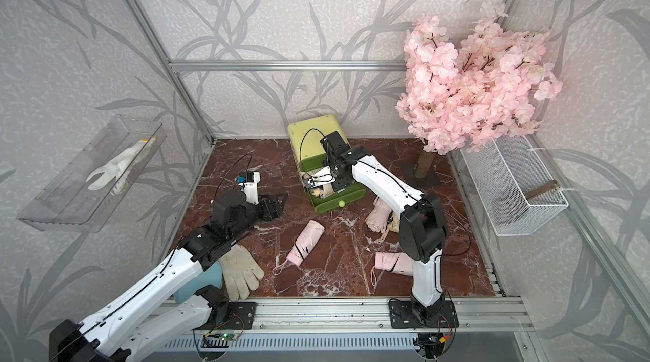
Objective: Place the umbrella in the drawer by color
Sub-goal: Place the umbrella in the drawer.
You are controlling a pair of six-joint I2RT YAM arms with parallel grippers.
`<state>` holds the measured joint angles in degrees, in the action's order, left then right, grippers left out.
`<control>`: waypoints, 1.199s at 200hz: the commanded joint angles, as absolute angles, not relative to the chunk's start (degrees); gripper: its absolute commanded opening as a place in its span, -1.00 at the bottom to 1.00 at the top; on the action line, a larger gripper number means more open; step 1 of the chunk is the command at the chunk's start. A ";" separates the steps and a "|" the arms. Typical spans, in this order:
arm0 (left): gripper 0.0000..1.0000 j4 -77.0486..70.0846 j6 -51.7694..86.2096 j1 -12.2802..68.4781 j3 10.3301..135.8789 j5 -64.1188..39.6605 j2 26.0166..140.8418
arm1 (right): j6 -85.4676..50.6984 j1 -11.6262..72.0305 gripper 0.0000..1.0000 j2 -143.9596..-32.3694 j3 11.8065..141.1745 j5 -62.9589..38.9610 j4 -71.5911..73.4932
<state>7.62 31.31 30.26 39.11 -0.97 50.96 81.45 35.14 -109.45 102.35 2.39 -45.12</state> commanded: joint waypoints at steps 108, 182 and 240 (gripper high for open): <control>0.52 4.74 28.36 30.25 43.48 -8.14 55.35 | 51.06 31.64 -0.45 -98.09 99.84 2.67 -38.03; 0.53 2.81 21.90 39.22 52.16 -7.35 61.46 | -14.06 20.10 0.09 -65.67 60.41 19.02 -25.66; 0.53 1.34 18.73 47.45 57.87 -6.31 70.07 | -26.31 4.91 0.23 -57.64 39.72 15.71 -20.92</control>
